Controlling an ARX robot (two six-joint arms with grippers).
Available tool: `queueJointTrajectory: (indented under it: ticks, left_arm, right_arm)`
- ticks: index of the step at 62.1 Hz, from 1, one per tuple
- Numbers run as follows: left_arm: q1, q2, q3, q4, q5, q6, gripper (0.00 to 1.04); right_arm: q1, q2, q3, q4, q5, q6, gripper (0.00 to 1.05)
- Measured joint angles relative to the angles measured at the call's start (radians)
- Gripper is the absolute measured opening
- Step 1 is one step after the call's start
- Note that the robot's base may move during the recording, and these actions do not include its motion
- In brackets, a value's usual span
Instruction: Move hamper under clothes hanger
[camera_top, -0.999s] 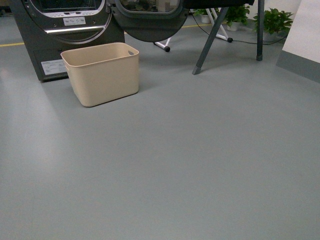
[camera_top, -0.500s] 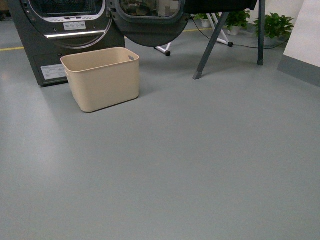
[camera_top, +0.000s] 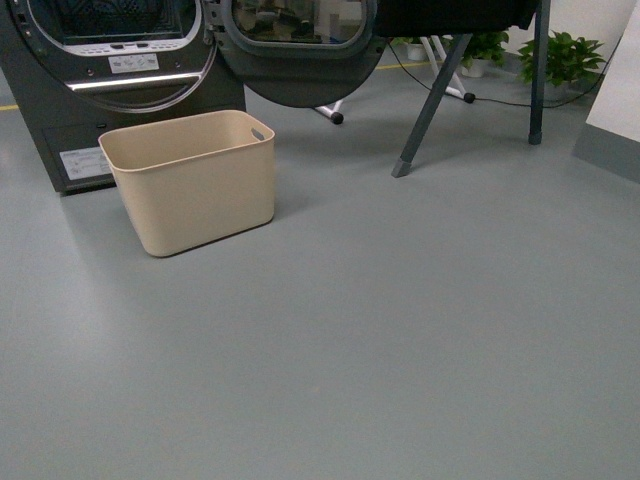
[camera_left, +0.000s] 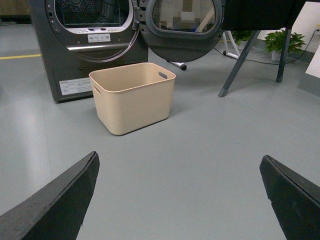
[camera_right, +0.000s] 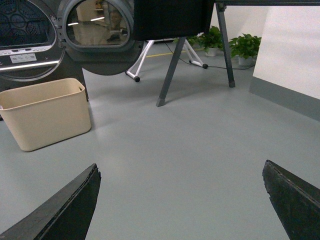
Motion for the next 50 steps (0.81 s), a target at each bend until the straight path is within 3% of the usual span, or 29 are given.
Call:
queueJointTrajectory:
  ticks: [50]
  left_arm:
    - [0.0,0.0,0.0,0.0,0.0,0.0,0.98]
  right_arm:
    - [0.001,0.002,0.0,0.0,0.0,0.0,0.97]
